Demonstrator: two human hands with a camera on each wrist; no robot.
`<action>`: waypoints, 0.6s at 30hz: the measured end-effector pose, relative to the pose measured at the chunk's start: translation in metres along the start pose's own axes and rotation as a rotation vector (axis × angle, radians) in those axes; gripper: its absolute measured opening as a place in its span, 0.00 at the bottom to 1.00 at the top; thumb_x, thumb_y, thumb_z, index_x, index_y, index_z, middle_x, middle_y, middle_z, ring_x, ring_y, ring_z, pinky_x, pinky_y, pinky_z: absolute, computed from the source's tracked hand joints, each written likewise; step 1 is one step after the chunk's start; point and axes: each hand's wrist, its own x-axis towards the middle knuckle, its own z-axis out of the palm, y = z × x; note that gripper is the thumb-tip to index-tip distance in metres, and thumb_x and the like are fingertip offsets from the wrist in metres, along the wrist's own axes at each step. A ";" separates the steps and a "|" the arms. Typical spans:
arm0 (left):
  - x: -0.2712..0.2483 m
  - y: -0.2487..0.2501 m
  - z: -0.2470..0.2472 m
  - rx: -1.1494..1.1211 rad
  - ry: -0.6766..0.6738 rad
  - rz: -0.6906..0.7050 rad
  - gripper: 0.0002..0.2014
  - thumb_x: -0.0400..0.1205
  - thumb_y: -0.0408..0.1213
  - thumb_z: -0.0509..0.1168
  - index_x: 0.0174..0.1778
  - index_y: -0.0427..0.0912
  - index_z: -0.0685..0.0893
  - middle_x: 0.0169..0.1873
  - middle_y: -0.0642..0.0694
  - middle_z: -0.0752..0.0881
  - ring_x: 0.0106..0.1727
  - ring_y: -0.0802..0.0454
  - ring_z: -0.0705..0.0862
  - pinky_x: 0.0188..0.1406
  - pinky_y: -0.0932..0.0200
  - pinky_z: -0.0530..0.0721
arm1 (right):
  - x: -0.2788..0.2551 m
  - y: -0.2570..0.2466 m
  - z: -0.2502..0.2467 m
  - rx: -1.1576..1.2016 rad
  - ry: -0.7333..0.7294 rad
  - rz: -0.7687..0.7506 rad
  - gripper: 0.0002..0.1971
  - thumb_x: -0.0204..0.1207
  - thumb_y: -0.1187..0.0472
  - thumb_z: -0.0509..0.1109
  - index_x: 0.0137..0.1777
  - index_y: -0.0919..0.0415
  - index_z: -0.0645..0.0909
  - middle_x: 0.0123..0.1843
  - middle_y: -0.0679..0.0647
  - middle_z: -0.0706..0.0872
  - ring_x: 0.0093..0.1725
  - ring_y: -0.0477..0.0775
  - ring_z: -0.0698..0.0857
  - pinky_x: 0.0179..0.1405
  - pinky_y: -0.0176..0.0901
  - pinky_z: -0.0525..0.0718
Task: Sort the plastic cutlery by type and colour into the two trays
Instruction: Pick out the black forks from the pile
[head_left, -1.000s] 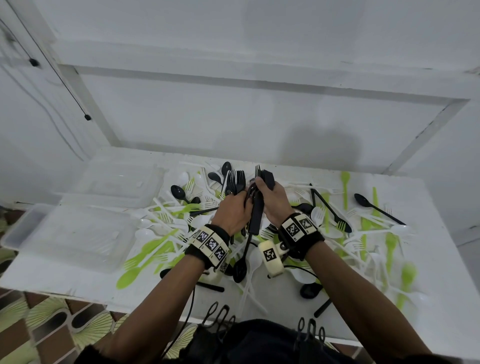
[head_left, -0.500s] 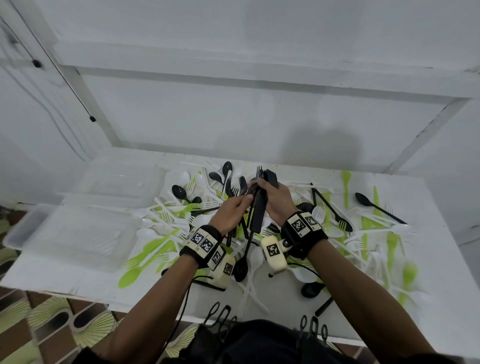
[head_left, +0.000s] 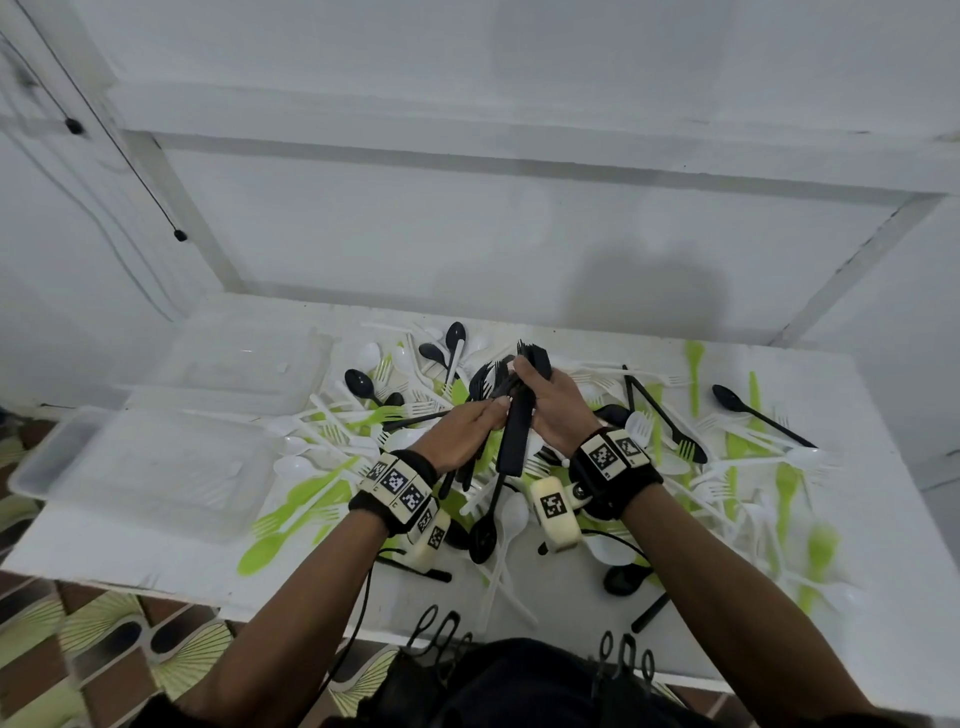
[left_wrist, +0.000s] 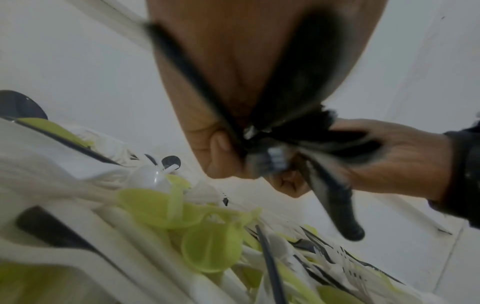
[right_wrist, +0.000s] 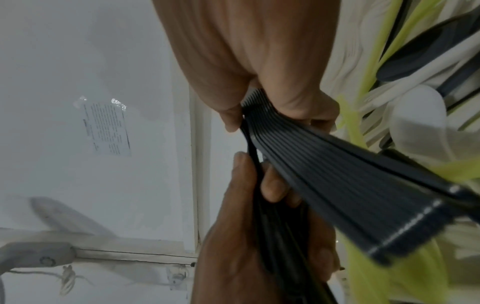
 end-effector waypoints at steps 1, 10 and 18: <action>-0.001 0.003 0.000 0.042 -0.005 0.013 0.26 0.92 0.56 0.50 0.41 0.39 0.77 0.34 0.48 0.78 0.36 0.52 0.76 0.43 0.48 0.75 | 0.001 0.000 0.001 0.013 -0.003 -0.009 0.11 0.88 0.59 0.66 0.57 0.70 0.80 0.42 0.58 0.88 0.40 0.53 0.90 0.40 0.50 0.91; 0.004 0.000 -0.002 0.394 0.096 0.126 0.19 0.92 0.56 0.52 0.52 0.45 0.79 0.38 0.47 0.81 0.42 0.42 0.82 0.42 0.46 0.81 | -0.003 -0.007 0.008 0.072 -0.078 -0.039 0.09 0.90 0.65 0.61 0.54 0.70 0.81 0.43 0.56 0.92 0.43 0.52 0.92 0.40 0.43 0.89; 0.006 -0.001 -0.002 0.095 0.007 -0.019 0.29 0.91 0.55 0.54 0.45 0.30 0.81 0.34 0.39 0.81 0.34 0.46 0.78 0.40 0.48 0.77 | 0.003 0.000 0.010 -0.007 0.043 -0.063 0.10 0.88 0.58 0.67 0.52 0.66 0.80 0.46 0.58 0.87 0.46 0.57 0.86 0.41 0.46 0.88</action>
